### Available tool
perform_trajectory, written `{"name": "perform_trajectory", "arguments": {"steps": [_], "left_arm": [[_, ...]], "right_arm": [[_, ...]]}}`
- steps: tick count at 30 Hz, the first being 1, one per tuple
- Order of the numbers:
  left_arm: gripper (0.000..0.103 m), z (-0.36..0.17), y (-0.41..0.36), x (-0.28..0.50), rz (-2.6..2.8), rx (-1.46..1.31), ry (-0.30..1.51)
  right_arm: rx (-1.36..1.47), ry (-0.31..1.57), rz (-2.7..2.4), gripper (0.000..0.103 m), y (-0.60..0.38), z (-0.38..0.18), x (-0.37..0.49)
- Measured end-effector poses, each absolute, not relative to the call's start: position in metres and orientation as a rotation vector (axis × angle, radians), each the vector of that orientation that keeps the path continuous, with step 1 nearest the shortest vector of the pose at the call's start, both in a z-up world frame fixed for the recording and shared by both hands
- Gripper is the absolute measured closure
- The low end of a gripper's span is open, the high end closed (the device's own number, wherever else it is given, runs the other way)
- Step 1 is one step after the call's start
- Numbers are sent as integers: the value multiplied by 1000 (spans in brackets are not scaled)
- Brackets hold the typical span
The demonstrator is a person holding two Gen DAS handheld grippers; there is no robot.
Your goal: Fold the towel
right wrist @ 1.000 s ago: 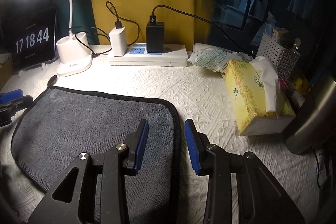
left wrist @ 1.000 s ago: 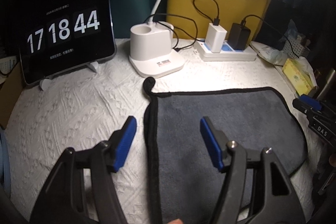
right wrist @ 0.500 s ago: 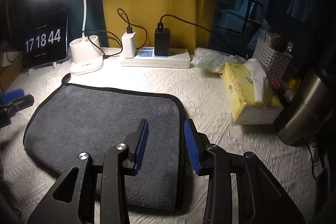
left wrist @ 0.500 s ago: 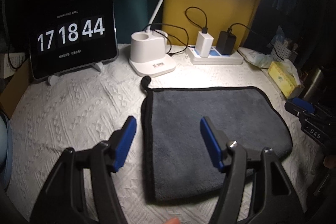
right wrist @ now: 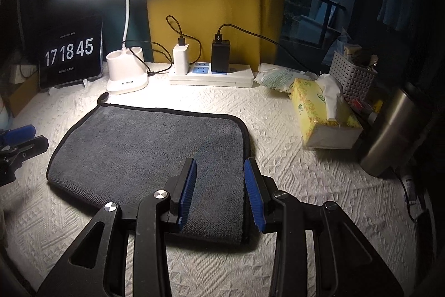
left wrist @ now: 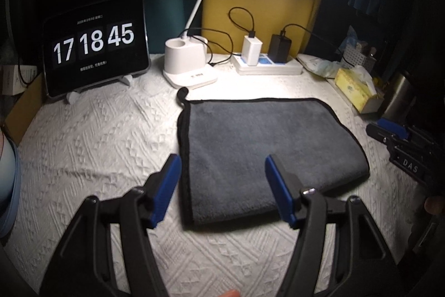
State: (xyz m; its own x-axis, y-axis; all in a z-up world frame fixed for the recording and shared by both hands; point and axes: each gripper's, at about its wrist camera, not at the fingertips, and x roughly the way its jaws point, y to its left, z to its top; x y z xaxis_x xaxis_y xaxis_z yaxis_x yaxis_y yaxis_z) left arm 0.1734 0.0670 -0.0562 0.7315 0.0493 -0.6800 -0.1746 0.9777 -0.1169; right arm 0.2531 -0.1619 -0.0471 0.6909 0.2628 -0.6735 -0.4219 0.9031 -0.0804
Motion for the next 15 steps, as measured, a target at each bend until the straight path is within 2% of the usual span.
{"name": "perform_trajectory", "arguments": {"steps": [12, 14, 15], "left_arm": [[36, -50, 58, 143, 151, -184, 714], [26, -48, 55, 137, 143, -190, 701], [24, -47, 54, 133, 131, -196, 689]], "right_arm": [[-225, 705, 398, 65, -168, -43, 226], [-223, 701, 398, 65, -169, -41, 221], [-223, 700, 399, 65, -170, -41, 219]]}}
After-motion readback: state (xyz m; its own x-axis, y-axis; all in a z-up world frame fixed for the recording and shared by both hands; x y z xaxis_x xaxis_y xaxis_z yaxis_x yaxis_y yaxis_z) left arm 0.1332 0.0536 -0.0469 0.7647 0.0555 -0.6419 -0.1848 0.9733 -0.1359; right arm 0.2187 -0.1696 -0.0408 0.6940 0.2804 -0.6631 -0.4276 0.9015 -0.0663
